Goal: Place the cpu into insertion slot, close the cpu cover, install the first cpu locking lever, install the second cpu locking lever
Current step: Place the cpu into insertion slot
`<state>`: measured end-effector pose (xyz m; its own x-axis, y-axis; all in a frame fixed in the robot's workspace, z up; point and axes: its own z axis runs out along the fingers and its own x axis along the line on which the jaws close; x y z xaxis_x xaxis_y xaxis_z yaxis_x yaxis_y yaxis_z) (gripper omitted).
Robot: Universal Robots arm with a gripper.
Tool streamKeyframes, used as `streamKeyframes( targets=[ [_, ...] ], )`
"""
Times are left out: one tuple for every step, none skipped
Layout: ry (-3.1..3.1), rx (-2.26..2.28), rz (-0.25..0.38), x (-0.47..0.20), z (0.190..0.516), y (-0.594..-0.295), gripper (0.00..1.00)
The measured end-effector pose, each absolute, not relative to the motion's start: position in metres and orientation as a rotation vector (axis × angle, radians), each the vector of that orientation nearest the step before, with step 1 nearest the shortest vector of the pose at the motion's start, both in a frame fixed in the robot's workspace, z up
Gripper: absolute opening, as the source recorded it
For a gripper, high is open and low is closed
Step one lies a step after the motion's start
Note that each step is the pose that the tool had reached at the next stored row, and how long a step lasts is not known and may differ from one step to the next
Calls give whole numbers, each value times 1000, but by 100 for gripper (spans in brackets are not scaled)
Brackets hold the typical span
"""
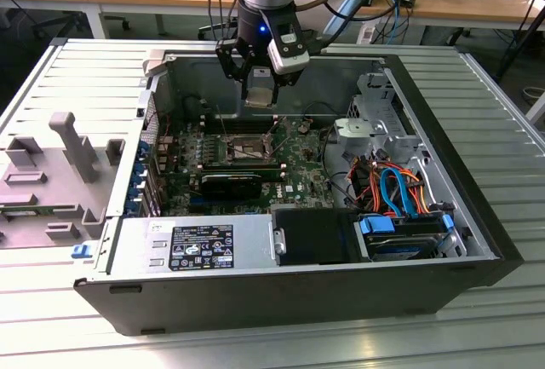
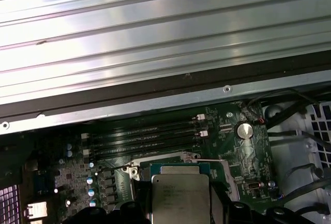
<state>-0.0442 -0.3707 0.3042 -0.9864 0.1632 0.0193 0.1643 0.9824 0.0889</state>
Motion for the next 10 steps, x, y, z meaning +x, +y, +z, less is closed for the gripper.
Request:
streamKeyframes(
  targets=[
    [-3116, -258, -141, -44, 304, -371, 54],
    [-3116, -261, -141, -44, 304, -371, 54],
    [-3116, -263, -141, -44, 304, -371, 54],
    [-3115, -264, -141, -44, 304, -371, 54],
    [-3115, -266, -141, -44, 304, -371, 54],
    [-3115, -267, -141, -44, 304, -371, 54],
    [-3115, -269, -141, -44, 304, -371, 54],
    [-3115, -270, -141, -44, 304, -371, 54],
    [-3115, -271, -141, -44, 304, -371, 54],
    [-3115, -273, -141, -44, 304, -371, 54]
  ],
)
